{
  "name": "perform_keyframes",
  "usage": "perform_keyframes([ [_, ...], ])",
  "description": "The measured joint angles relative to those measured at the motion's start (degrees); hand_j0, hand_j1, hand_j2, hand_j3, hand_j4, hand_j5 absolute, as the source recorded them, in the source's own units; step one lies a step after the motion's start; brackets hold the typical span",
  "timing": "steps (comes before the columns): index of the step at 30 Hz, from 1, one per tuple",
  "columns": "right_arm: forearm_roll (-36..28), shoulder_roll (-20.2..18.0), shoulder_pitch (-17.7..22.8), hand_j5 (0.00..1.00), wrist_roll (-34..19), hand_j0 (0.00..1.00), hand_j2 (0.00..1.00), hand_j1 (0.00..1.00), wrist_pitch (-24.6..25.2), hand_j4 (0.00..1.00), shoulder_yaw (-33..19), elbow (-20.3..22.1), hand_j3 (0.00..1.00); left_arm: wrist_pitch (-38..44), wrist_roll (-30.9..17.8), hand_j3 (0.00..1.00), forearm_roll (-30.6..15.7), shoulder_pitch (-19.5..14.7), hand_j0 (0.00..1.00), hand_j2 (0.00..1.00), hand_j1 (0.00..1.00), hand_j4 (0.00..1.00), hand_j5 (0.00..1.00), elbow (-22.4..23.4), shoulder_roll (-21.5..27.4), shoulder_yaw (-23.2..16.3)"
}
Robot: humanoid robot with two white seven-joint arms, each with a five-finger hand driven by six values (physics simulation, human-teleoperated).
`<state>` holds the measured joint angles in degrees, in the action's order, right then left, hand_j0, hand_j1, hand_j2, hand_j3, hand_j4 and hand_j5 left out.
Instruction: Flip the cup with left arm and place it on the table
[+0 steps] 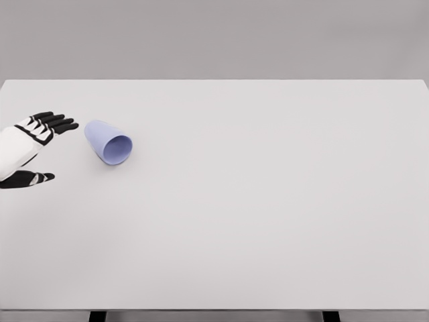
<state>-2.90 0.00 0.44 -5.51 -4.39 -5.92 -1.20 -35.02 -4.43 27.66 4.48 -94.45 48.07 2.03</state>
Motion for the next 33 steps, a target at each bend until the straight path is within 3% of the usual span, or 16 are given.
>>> perform_keyframes([
  [15,-0.09,0.00,0.18,1.00,-0.02,1.00,1.00,1.00,0.17,1.00,0.04,-0.29,1.00,0.00,0.07,1.00,1.55,-0.88,1.00,1.00,1.00,1.00,1.00,0.01,-0.01,0.29],
  [19,-0.09,0.00,0.18,1.00,-0.02,1.00,1.00,1.00,0.17,1.00,0.03,-0.28,1.00,0.01,-1.73,1.00,2.96,-6.85,1.00,1.00,1.00,1.00,1.00,1.66,-0.65,0.37],
  [22,-0.09,0.00,0.18,1.00,-0.02,1.00,1.00,1.00,0.17,1.00,0.04,-0.29,1.00,-0.13,-15.96,1.00,0.84,-14.97,1.00,1.00,1.00,1.00,1.00,5.15,-1.00,-0.59],
  [23,-0.09,0.00,0.18,1.00,-0.02,1.00,1.00,1.00,0.17,1.00,0.03,-0.28,1.00,0.01,-20.06,1.00,-1.74,-19.06,1.00,1.00,1.00,1.00,1.00,6.42,-1.01,-1.49],
  [25,-0.09,0.00,0.18,1.00,-0.02,1.00,1.00,1.00,0.17,1.00,0.04,-0.29,1.00,-0.01,-25.17,1.00,-5.83,-23.99,1.00,1.00,1.00,1.00,1.00,8.69,-1.08,-3.95],
  [30,-0.09,0.00,0.18,1.00,-0.02,1.00,1.00,1.00,0.17,1.00,0.04,-0.29,1.00,-0.09,-29.57,1.00,-9.85,-29.18,1.00,1.00,1.00,1.00,1.00,11.56,-3.34,-9.35],
  [33,-0.09,0.00,0.18,1.00,-0.02,1.00,1.00,1.00,0.17,1.00,0.04,-0.29,1.00,-0.09,-30.21,1.00,-8.31,-32.52,1.00,1.00,1.00,1.00,1.00,12.03,-4.53,-13.46],
])
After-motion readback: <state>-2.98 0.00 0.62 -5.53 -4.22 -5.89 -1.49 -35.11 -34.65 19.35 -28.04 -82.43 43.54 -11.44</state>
